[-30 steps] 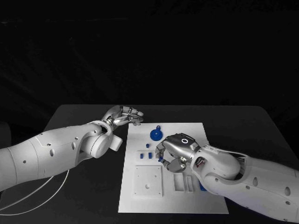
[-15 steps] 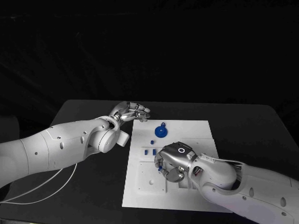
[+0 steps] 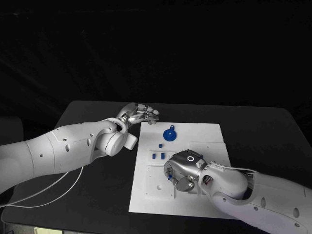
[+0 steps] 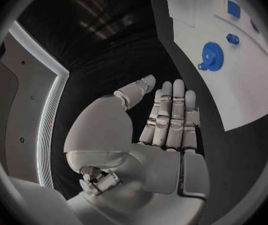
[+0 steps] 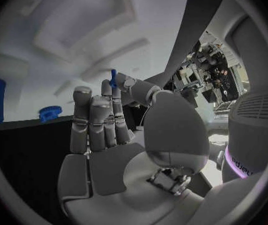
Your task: Assemble the parts on the task board
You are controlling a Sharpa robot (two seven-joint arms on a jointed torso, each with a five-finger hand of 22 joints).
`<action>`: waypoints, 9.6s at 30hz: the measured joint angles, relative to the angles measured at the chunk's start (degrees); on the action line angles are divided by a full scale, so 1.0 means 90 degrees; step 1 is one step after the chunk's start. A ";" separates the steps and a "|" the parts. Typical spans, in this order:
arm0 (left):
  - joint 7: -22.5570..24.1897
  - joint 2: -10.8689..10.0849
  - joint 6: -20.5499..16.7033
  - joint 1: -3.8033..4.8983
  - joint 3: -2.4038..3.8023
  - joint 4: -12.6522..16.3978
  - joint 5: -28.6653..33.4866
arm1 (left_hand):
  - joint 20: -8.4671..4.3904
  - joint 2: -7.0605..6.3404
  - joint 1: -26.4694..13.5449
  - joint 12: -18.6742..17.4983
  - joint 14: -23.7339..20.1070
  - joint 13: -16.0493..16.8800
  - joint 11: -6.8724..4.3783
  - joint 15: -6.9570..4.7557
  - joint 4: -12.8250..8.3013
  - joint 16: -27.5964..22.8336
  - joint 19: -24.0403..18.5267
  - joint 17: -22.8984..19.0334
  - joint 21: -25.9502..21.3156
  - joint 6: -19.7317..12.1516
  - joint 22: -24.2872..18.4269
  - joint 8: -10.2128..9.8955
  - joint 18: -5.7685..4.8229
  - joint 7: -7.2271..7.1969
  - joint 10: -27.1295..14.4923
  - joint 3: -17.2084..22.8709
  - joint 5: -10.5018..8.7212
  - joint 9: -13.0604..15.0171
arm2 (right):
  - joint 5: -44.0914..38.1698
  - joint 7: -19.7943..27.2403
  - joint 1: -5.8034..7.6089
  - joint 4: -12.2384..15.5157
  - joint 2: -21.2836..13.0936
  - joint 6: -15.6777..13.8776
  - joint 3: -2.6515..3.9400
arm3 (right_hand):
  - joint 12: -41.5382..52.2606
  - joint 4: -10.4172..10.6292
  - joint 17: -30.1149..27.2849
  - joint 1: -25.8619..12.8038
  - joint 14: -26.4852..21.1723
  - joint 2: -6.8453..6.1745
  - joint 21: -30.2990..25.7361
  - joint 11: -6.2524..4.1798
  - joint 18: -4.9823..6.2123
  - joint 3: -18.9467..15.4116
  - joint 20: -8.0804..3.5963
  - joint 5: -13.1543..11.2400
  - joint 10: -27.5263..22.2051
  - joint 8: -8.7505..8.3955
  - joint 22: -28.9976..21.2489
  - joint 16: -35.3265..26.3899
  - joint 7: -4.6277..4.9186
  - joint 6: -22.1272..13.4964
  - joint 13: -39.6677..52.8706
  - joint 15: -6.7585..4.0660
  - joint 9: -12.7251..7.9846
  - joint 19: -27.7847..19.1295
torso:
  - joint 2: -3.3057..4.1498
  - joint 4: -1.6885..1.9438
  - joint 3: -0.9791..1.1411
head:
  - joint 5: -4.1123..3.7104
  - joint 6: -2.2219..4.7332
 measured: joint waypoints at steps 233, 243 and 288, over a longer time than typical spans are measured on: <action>-0.0012 0.0010 -0.0044 -0.0002 -0.0001 -0.0200 0.0359 | 0.0023 -0.0050 -0.0050 -0.0029 0.0023 -0.0055 0.0023 0.0023 0.0101 -0.0222 0.0023 0.0274 -0.0044 -0.0102 0.0040 0.0000 0.0000 0.0034 -0.0023 -0.0065 -0.0025 -0.0035 | 0.0538 0.0102 0.0348 0.0795 -0.0575 0.0010 0.0543 | -0.0204 0.0457 -0.0099 0.0126 0.0022 -0.0057 0.0049 0.0169 -0.0199 -0.0051 0.0012 0.0000 -0.0009 0.0150 0.0000 0.0149 0.0050 -0.0208 -0.0505 0.0114 -0.0077 0.0014 | -0.0002 -0.0002 0.0002 | -0.0089 0.0023; -0.0012 0.0076 -0.0044 -0.0002 -0.0001 -0.0208 0.0359 | 0.0023 -0.0050 -0.0050 -0.0029 0.0023 -0.0054 0.0023 0.0023 0.0101 -0.0222 0.0023 0.0281 -0.0044 -0.0102 0.0044 0.0000 0.0000 0.0034 -0.0023 -0.0065 -0.0025 -0.0034 | 0.0547 0.0179 0.0074 0.0662 0.0031 0.0098 0.0394 | -0.0215 0.0456 -0.0100 0.0126 0.0011 -0.0057 0.0049 0.0168 -0.0197 -0.0052 0.0013 0.0000 -0.0008 0.0149 0.0000 0.0148 0.0050 -0.0209 -0.0500 0.0103 -0.0073 0.0013 | -0.0001 0.0010 -0.0004 | -0.0019 0.0005; -0.0020 0.0103 -0.0042 -0.0002 -0.0001 -0.0207 0.0311 | 0.0023 -0.0050 -0.0050 -0.0029 0.0023 -0.0064 0.0023 0.0023 0.0118 -0.0247 0.0023 0.0315 -0.0044 -0.0102 0.0047 0.0000 0.0000 0.0034 -0.0023 -0.0083 -0.0025 -0.0039 | 0.0183 -0.0023 -0.0148 0.0300 0.0207 0.0407 0.0168 | -0.0204 0.0410 -0.0100 0.0136 0.0002 0.0003 0.0049 0.0168 -0.0196 -0.0025 0.0025 -0.0030 -0.0008 0.0149 0.0000 0.0148 0.0060 -0.0222 -0.0487 0.0094 -0.0068 0.0001 | -0.0002 0.0002 -0.0002 | 0.0081 -0.0031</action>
